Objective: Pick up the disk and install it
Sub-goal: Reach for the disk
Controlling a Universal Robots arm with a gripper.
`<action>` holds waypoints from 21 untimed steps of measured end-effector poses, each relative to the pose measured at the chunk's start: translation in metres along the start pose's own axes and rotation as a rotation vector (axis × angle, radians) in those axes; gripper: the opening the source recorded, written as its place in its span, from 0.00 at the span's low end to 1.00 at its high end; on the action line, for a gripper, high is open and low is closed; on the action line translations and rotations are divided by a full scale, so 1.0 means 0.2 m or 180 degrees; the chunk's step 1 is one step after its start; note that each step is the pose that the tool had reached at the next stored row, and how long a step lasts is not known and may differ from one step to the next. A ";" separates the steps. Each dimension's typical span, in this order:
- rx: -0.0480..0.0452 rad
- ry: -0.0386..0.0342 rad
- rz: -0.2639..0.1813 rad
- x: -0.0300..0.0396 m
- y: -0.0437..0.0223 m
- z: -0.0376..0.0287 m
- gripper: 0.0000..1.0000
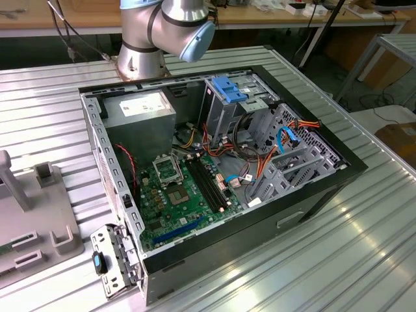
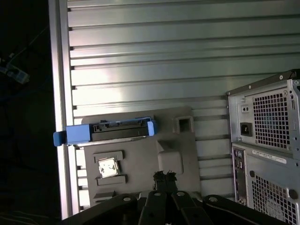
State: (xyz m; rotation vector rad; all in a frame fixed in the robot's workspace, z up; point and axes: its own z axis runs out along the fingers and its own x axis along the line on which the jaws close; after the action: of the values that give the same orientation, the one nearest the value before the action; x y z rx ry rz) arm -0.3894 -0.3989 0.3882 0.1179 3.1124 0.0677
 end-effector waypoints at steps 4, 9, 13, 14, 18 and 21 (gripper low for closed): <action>0.0000 0.0000 0.0000 0.001 0.000 0.000 0.11; 0.0000 0.0000 0.0000 0.002 0.009 0.000 0.11; 0.0000 0.0000 0.0000 0.006 0.043 0.002 0.11; 0.0000 0.0000 0.0000 0.007 0.054 0.002 0.11; 0.0000 0.0000 0.0000 0.008 0.065 0.003 0.11; 0.0000 0.0000 0.0000 0.009 0.066 0.003 0.11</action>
State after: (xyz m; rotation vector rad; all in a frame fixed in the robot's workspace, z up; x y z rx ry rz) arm -0.3901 -0.3857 0.3882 0.1179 3.1125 0.0676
